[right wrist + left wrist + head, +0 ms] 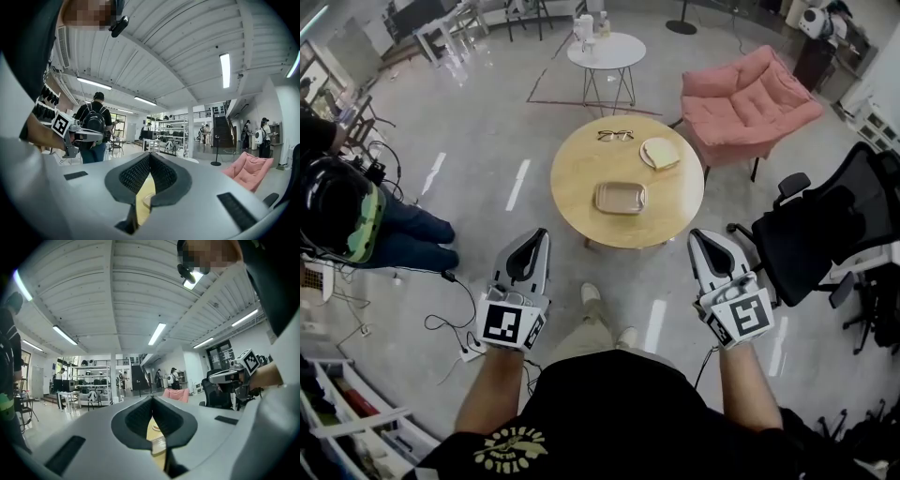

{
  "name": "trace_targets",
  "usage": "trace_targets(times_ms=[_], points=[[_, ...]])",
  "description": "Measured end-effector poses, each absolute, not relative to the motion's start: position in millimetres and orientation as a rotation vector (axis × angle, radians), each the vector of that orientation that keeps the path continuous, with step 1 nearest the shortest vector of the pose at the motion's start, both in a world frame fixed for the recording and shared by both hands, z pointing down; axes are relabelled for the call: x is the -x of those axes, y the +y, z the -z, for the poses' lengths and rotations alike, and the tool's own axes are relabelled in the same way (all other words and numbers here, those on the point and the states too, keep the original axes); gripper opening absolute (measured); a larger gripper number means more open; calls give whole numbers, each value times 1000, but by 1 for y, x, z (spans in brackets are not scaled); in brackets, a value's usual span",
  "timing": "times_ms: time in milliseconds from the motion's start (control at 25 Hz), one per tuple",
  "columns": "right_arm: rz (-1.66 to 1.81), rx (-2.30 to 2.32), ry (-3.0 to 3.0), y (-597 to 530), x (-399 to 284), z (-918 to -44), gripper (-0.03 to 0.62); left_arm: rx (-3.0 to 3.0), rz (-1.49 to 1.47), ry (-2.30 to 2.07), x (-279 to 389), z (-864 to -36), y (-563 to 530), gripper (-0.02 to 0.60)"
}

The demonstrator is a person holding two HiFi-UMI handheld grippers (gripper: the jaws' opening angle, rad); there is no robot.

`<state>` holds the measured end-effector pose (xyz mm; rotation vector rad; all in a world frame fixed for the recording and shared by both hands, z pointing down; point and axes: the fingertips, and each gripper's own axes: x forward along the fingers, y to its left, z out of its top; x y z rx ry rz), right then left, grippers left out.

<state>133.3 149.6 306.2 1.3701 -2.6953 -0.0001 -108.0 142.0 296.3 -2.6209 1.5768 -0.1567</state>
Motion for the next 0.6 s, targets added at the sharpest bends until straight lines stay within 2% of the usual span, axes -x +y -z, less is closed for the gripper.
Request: trace_targets(times_ms=[600], points=[[-87,-1380,-2632,52,-116,-318,15,2727,166,1447,101,-312,21,15]])
